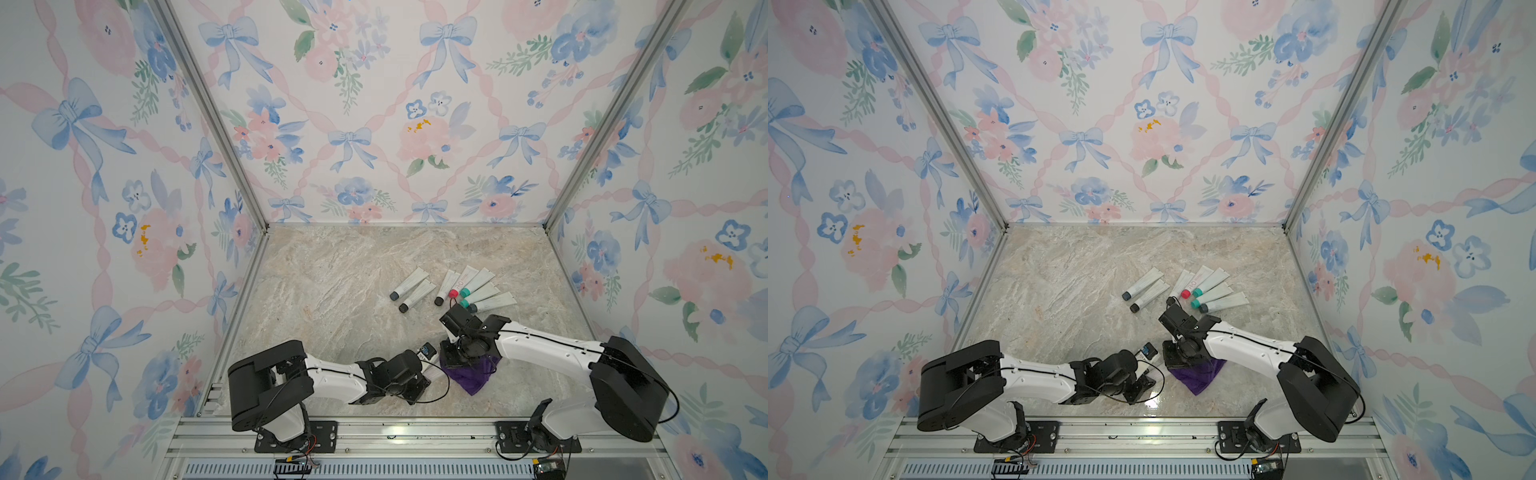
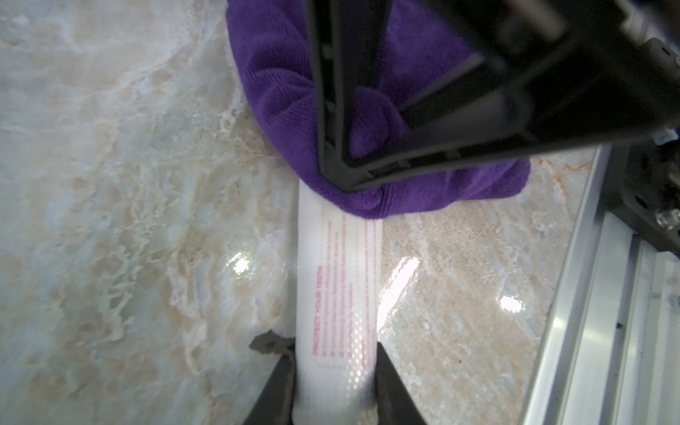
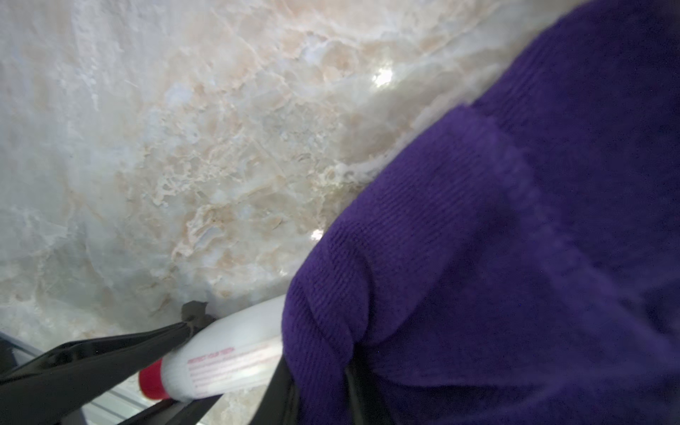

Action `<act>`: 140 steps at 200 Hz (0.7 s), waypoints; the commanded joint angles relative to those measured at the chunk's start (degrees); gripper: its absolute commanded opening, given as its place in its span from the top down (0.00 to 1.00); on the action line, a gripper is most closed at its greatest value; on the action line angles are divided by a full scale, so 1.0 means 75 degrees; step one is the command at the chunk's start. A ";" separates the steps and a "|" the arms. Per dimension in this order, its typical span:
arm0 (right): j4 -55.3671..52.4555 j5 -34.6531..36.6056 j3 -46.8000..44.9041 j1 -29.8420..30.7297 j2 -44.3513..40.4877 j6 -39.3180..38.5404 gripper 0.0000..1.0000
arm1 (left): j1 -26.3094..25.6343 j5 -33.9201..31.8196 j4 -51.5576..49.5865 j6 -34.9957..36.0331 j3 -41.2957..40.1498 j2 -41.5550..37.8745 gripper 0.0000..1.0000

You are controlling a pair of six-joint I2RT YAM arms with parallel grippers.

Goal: Wipe the surface of the toothpaste tube
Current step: Wipe the dirt from the toothpaste tube.

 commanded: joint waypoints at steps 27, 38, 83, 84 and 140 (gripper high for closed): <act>-0.0510 -0.0984 -0.0473 0.0091 -0.0062 0.0350 0.80 | 0.0024 -0.0257 -0.0289 0.0001 0.0018 0.0193 0.69; -0.0886 -0.0629 -0.0251 -0.0113 0.0131 0.0026 0.80 | 0.0030 -0.0257 -0.0281 0.0004 0.0008 0.0189 0.69; -0.2053 0.0960 0.0834 -0.1034 0.1337 -0.1218 0.80 | 0.0030 -0.0265 -0.0282 -0.0013 -0.0013 0.0159 0.69; -0.2072 0.1004 0.0857 -0.1058 0.1360 -0.1234 0.80 | 0.0024 -0.0267 -0.0286 -0.0013 -0.0013 0.0164 0.69; -0.2407 0.2085 0.1225 -0.1345 0.1973 -0.1518 0.80 | 0.0029 -0.0252 -0.0281 -0.0010 -0.0007 0.0162 0.69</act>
